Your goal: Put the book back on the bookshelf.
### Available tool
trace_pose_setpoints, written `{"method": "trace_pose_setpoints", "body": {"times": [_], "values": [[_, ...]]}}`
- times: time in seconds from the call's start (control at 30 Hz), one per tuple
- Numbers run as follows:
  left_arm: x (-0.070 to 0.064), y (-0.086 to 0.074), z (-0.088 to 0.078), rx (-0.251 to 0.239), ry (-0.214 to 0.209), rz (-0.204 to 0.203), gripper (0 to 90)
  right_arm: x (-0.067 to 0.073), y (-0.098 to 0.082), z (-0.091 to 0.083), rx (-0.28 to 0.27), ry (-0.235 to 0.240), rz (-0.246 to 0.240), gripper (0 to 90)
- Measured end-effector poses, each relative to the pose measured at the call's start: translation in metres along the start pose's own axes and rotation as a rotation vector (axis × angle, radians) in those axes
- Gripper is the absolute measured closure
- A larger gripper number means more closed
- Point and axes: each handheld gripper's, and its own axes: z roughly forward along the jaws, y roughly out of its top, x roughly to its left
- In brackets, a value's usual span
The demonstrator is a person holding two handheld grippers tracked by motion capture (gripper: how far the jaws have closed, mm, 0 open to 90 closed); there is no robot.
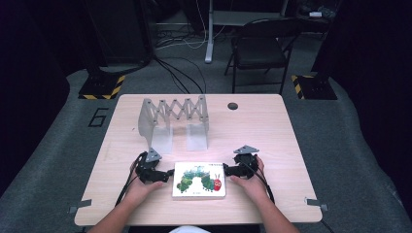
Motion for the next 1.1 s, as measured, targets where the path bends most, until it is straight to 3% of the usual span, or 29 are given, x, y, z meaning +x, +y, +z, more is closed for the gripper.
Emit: {"method": "trace_pose_setpoints", "body": {"times": [0.2,0.47,0.63,0.8,0.9,1.0,1.1], "values": [[-0.001,0.0,0.0,0.0,0.006,-0.008,14.7,0.0,0.0,-0.001,0.004,-0.007,-0.006,12.7],[-0.001,0.0,-0.001,0.001,0.012,-0.009,15.2,0.002,0.001,0.0,-0.002,-0.008,0.021,14.3],[-0.001,0.0,-0.001,0.01,0.015,-0.007,15.3,0.002,0.002,-0.001,0.008,-0.008,0.002,16.2],[-0.003,0.0,-0.001,-0.001,0.03,-0.035,15.7,0.004,0.003,-0.001,0.016,-0.012,0.032,16.8],[-0.003,0.001,-0.002,0.014,0.033,-0.027,16.5,0.004,0.005,-0.002,0.029,-0.015,0.031,18.5],[-0.003,0.005,-0.005,0.035,0.026,-0.049,25.7,0.004,0.009,-0.005,0.065,-0.009,0.016,24.3],[-0.004,0.008,-0.009,0.044,0.04,-0.056,26.9,0.005,0.011,-0.007,0.079,-0.003,0.009,26.5]]}}
